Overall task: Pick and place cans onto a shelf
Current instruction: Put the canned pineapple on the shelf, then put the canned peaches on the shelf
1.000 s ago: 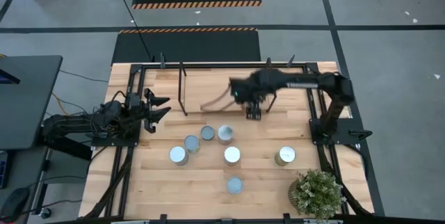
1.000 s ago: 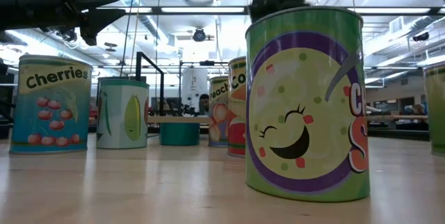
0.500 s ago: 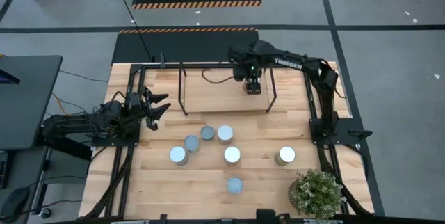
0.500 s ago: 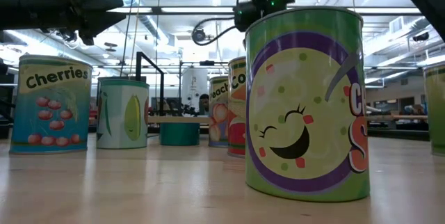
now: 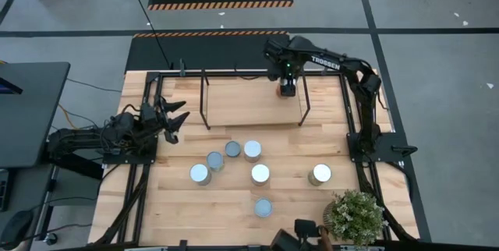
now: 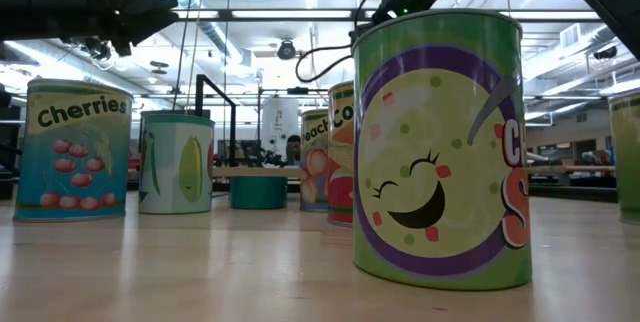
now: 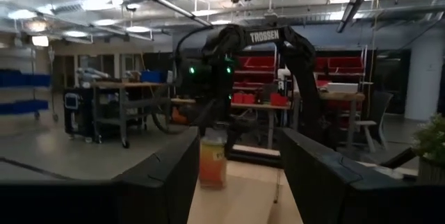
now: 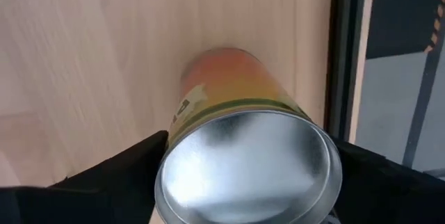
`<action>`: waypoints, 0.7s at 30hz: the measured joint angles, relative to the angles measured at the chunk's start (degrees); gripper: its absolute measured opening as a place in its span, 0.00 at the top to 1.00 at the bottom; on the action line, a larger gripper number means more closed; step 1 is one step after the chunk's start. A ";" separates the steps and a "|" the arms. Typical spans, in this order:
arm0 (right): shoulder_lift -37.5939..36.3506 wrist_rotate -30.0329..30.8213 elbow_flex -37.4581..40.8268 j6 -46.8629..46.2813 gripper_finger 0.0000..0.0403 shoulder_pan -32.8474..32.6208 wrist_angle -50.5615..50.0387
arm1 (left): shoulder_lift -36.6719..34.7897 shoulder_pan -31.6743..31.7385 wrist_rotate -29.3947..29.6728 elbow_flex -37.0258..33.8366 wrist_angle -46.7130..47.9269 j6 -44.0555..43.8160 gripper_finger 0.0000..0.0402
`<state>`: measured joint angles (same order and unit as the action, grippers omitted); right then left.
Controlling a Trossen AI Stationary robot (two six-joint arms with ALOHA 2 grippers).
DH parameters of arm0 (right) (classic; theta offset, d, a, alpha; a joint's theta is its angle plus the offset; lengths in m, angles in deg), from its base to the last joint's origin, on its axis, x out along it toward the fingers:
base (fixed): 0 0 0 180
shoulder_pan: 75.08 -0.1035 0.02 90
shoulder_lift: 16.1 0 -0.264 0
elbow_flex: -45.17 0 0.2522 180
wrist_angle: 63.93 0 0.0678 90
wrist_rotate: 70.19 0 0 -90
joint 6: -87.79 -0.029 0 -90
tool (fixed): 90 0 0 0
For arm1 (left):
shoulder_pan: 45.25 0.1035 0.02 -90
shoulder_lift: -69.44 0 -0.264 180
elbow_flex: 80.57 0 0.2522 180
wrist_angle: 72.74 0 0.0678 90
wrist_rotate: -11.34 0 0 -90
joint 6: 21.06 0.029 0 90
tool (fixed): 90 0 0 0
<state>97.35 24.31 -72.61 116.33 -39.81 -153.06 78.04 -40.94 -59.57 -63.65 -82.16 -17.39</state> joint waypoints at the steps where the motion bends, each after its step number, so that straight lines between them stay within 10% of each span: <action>1: 0.00 0.42 0.39 0.01 0.08 -0.08 -0.13 | 0.00 0.00 0.00 0.00 -0.20 0.42 0.49; 21: -0.20 15.50 -7.17 -8.82 0.02 -6.97 -10.45 | 0.00 0.00 -0.01 -0.02 -2.73 3.42 0.49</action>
<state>97.16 39.81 -79.77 107.51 -46.78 -163.51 78.04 -40.94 -59.58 -63.67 -84.89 -13.96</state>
